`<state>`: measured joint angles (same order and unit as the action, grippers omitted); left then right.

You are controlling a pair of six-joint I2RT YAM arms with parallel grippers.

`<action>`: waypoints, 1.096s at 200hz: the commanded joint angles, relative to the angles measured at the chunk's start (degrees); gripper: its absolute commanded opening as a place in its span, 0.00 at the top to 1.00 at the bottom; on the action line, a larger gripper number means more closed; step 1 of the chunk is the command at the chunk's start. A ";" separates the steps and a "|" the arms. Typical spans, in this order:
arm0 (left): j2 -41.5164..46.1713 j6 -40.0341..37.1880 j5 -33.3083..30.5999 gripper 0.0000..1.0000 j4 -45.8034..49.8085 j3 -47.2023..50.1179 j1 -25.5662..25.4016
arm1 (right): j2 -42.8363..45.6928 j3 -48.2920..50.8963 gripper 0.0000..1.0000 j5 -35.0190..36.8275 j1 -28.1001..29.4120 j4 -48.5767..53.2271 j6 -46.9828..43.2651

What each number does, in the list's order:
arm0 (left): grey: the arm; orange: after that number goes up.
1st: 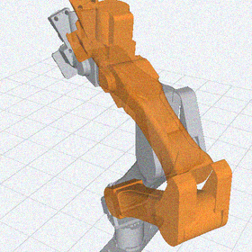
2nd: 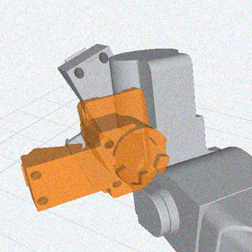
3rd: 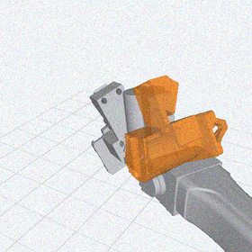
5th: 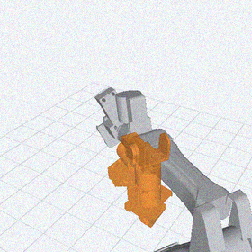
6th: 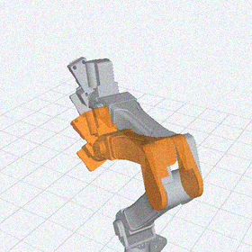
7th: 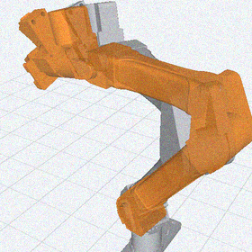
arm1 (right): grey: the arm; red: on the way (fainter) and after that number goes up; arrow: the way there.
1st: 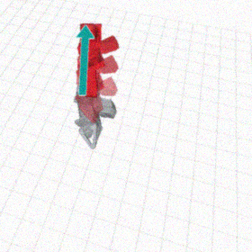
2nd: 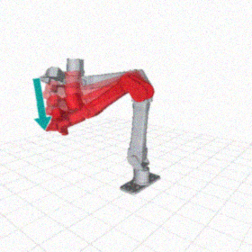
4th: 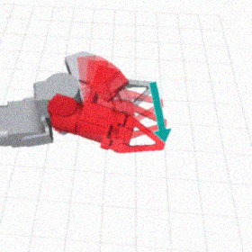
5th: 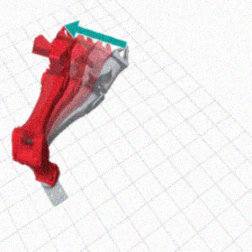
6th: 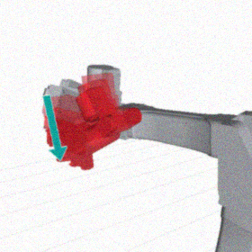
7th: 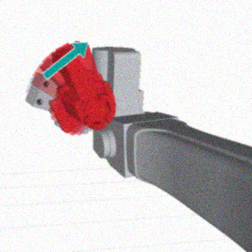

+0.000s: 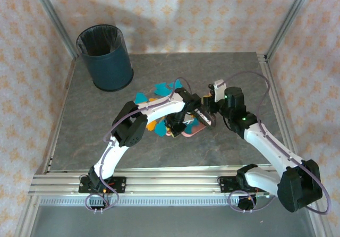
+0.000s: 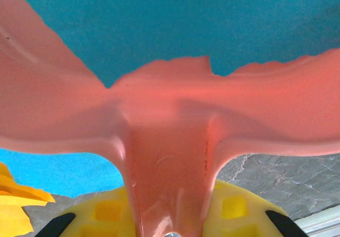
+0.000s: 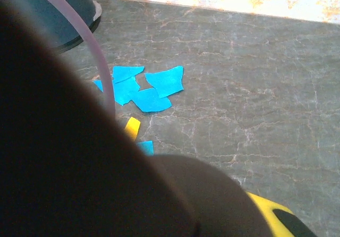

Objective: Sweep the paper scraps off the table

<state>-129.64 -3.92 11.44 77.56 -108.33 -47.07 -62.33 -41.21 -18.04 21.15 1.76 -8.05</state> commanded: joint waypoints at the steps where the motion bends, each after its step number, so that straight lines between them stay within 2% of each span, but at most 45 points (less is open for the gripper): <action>1: -0.44 0.23 0.04 1.00 2.33 -0.90 0.57 | 2.60 1.36 1.00 3.09 0.40 0.70 4.18; 47: 0.18 0.13 0.09 1.00 2.12 -0.23 0.56 | 5.96 4.37 1.00 14.97 0.39 -3.19 7.95; 83: 0.59 -0.04 0.21 1.00 1.76 0.49 0.57 | 5.72 4.87 1.00 19.71 0.39 -4.16 9.62; 99: 0.74 -0.12 0.34 1.00 1.62 0.60 0.57 | 4.23 3.81 1.00 18.00 0.39 -3.14 9.03; 179: 0.95 -0.34 0.46 1.00 1.23 0.78 0.56 | -1.48 -0.26 1.00 0.42 0.43 0.07 5.78; 219: 0.93 -0.34 0.34 1.00 1.36 0.56 0.57 | -1.14 -0.45 1.00 -2.69 0.40 0.50 4.76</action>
<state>-129.62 -3.97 11.57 77.52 -108.27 -47.07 -63.18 -40.64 -16.53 21.23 -0.43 -2.46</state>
